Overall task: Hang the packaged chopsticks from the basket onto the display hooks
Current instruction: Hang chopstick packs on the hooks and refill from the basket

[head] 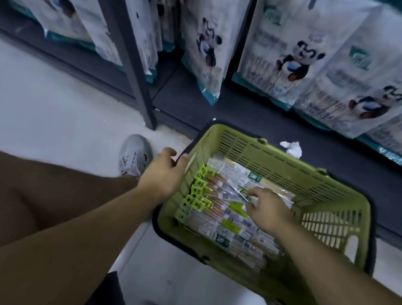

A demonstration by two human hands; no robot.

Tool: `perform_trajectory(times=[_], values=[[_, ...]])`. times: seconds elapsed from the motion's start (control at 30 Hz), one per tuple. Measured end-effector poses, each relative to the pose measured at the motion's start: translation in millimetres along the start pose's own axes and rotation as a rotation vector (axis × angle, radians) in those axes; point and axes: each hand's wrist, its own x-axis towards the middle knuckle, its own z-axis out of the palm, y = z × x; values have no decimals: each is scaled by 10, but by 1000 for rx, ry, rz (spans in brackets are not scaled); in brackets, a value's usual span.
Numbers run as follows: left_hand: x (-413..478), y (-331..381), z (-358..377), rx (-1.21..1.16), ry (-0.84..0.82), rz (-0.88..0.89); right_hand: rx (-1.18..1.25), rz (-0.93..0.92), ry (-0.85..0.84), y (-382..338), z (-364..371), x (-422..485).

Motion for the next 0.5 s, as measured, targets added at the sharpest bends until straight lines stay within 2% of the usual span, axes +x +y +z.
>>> perform_trajectory(times=[0.17,0.33,0.5], values=[[24,-227,150,-18,-84,36,-86,28,-86,282,211,420],[16,-231,238,-31,17,69,-205,19,6,347,375,665],[62,-267,249,-58,21,57,-261,41,41,400,445,768]])
